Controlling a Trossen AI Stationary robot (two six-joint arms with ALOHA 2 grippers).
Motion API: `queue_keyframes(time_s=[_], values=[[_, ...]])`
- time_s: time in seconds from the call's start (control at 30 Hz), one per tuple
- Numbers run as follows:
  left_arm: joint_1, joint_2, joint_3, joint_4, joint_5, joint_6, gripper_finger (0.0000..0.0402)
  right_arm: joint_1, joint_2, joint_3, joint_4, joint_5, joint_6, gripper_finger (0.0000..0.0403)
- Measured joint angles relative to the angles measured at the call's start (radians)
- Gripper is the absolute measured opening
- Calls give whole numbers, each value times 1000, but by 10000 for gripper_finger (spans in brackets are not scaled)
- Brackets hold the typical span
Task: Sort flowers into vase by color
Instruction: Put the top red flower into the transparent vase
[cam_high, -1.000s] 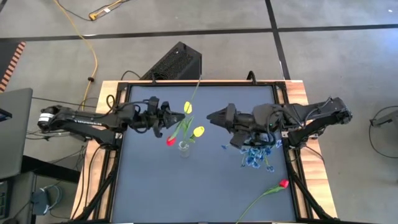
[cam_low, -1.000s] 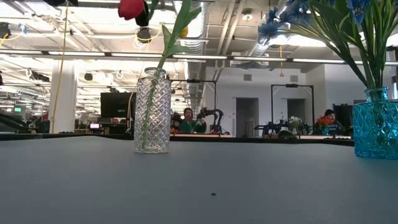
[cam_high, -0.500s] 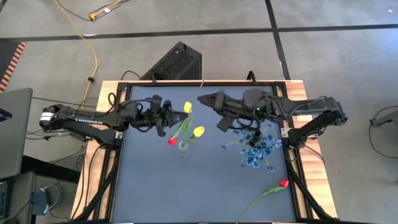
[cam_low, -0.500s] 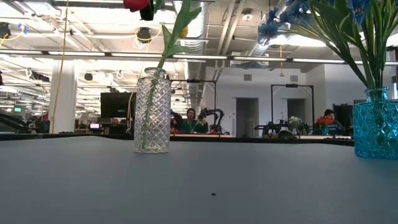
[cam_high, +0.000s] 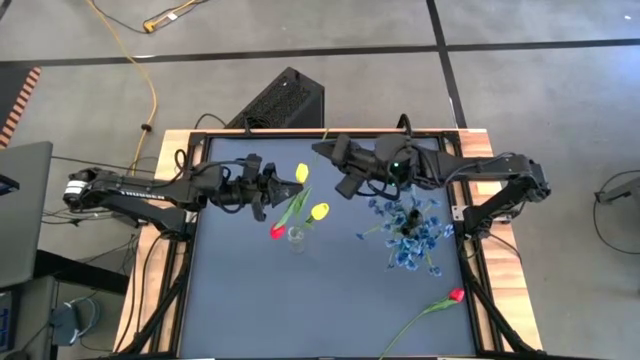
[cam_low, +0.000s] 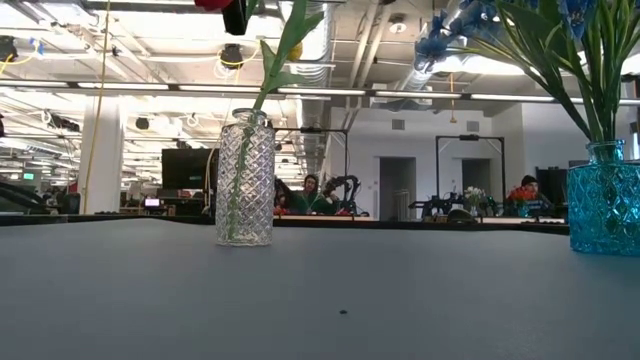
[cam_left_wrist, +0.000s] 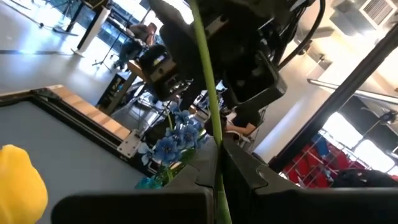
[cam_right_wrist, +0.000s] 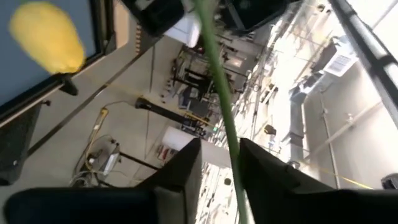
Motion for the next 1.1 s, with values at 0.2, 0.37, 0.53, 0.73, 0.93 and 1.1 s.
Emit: queue_keyframes(time_s=[0.2, 0.37, 0.53, 0.73, 0.93, 1.1], values=[[0, 0, 0, 0, 2, -33, 0, -4, 1, 0, -26, 1, 56, 63], [1, 0, 0, 11, 19, 0, 20, -3, -3, 0, -89, 1, 167, 25], [25, -22, 12, 3, 109, 114, 60, -6, -4, 0, -206, -2, 309, 26], [51, -100, 20, -2, 83, 356, 105, -33, -30, -1, -253, -49, 617, 25], [50, -178, 21, -107, 43, 649, 119, -144, -138, 0, -297, -370, 1164, 25], [50, -137, 21, -53, -26, 712, 119, -234, -143, 0, -291, -595, 1530, 25]])
